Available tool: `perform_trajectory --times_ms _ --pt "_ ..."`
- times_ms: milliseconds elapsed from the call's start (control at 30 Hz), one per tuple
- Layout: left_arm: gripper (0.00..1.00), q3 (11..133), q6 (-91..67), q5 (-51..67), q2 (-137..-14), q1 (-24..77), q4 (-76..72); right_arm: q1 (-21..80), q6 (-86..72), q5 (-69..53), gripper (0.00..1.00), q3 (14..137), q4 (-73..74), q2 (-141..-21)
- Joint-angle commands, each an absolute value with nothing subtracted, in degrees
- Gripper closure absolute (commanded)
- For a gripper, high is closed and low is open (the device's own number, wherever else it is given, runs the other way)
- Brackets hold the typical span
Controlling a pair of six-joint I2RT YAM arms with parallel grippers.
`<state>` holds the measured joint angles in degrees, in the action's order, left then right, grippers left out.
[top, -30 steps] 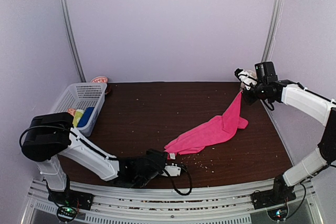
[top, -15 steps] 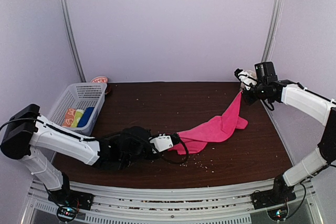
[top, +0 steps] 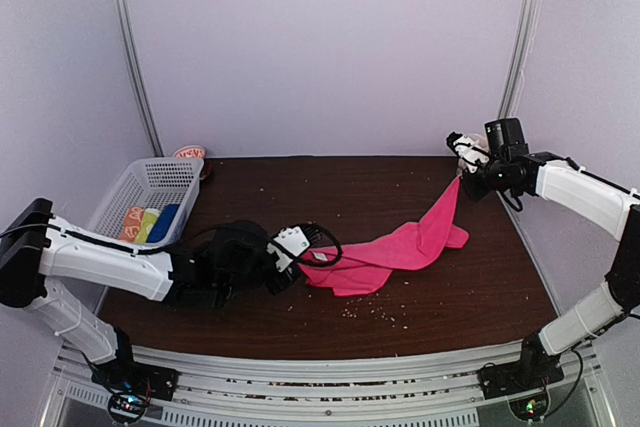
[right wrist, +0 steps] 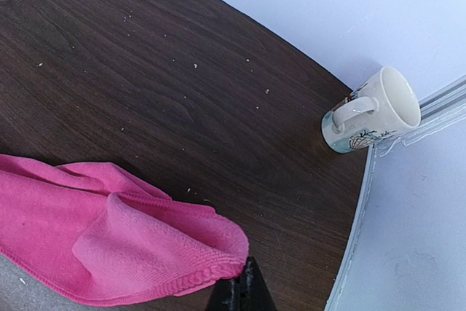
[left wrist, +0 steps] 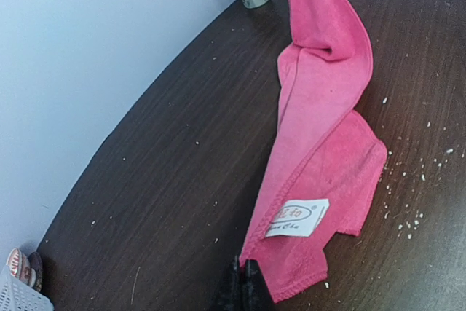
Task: Roll the towels
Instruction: Pick up the towel from the center of the board.
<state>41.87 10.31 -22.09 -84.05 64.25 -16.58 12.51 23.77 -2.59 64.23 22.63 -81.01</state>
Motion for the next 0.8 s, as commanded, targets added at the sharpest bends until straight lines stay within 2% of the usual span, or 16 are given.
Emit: perform_trajectory --times_ms 0,367,600,767 --pt "1.00 44.7 -0.7 -15.5 -82.1 61.8 -16.6 12.7 22.9 -2.7 1.00 65.2 23.3 -79.0" --pt "1.00 43.7 -11.7 -12.9 -78.4 59.1 -16.8 12.7 21.9 -7.5 1.00 67.5 25.7 -76.6" --pt "1.00 41.1 -18.1 -8.3 -76.2 54.9 -14.9 10.8 20.0 4.3 1.00 66.6 20.7 -73.1" --pt "1.00 39.3 -18.9 -8.2 -75.5 54.1 -13.6 7.2 19.1 6.7 1.00 69.1 24.4 -75.3"
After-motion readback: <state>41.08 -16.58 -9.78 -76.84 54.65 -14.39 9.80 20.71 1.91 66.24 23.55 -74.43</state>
